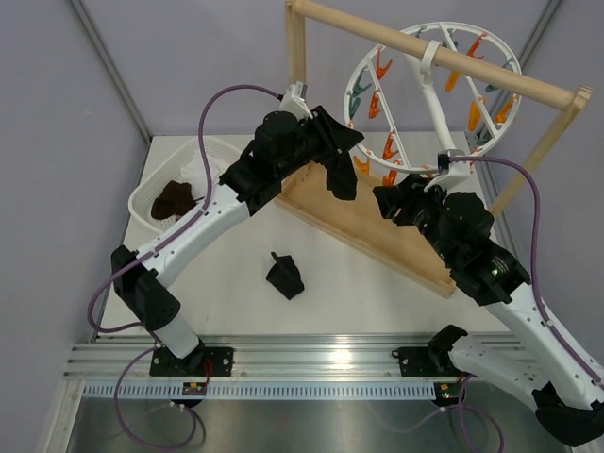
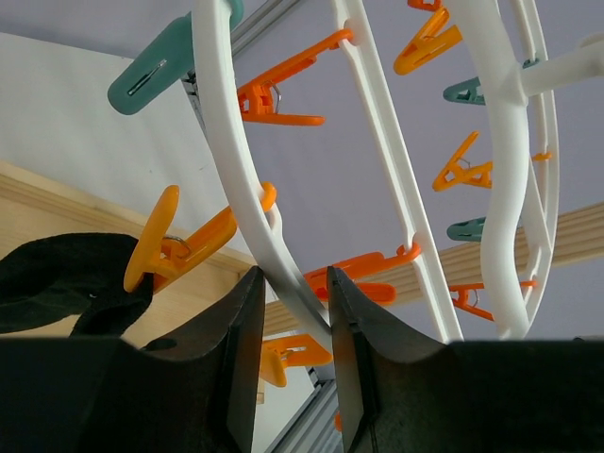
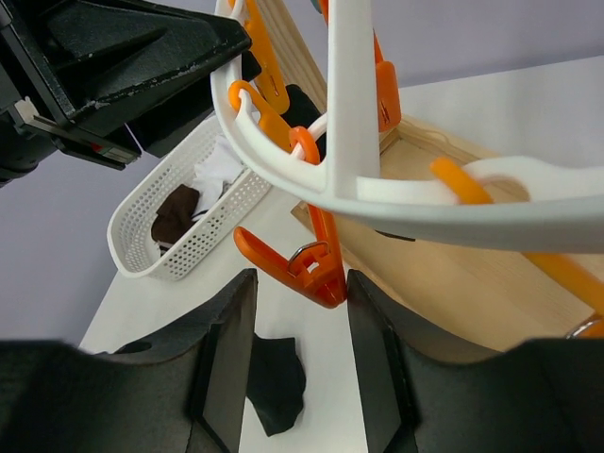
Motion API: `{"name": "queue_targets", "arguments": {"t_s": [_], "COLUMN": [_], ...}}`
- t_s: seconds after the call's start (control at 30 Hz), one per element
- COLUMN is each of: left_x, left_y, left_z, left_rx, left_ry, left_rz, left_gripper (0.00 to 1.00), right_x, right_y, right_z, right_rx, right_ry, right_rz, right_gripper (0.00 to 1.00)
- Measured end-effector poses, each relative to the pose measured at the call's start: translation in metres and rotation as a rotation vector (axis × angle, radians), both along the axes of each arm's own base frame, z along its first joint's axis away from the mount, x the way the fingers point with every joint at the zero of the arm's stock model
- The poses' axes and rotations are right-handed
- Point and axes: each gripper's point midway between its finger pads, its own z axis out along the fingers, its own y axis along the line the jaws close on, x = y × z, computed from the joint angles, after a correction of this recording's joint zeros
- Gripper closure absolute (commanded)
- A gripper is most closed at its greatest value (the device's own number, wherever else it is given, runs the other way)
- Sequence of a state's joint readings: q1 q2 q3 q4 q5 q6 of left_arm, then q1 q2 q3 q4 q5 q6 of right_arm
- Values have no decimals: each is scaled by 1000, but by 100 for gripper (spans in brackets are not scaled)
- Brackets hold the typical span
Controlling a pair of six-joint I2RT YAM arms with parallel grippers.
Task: Clip the socks to the hanger
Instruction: Open the clamp at the hanger.
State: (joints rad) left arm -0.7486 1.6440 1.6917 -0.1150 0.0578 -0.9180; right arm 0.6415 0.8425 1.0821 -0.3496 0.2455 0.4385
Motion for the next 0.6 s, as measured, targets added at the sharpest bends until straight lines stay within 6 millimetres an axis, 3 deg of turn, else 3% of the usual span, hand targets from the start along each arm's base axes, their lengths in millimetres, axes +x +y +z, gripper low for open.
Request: {"name": "queue_targets", "arguments": {"t_s": [0.3, 0.53, 0.57, 0.6], "left_x": [-11, -15, -15, -15], "left_y": [6, 5, 6, 6], "left_z": [14, 17, 16, 16], "left_rx": [-4, -2, 1, 3], "left_ry": [-24, -33, -34, -37], "left_rz": [-2, -6, -6, -5], "left_gripper": [67, 67, 66, 58], "right_x": [-9, -13, -12, -12], "right_y": [-7, -10, -10, -9], "right_z": [3, 7, 5, 4], "right_rx": [-36, -60, -66, -72], "right_ry": [16, 37, 44, 50], "right_rz": [5, 6, 6, 7], "right_gripper": [36, 34, 34, 34]}}
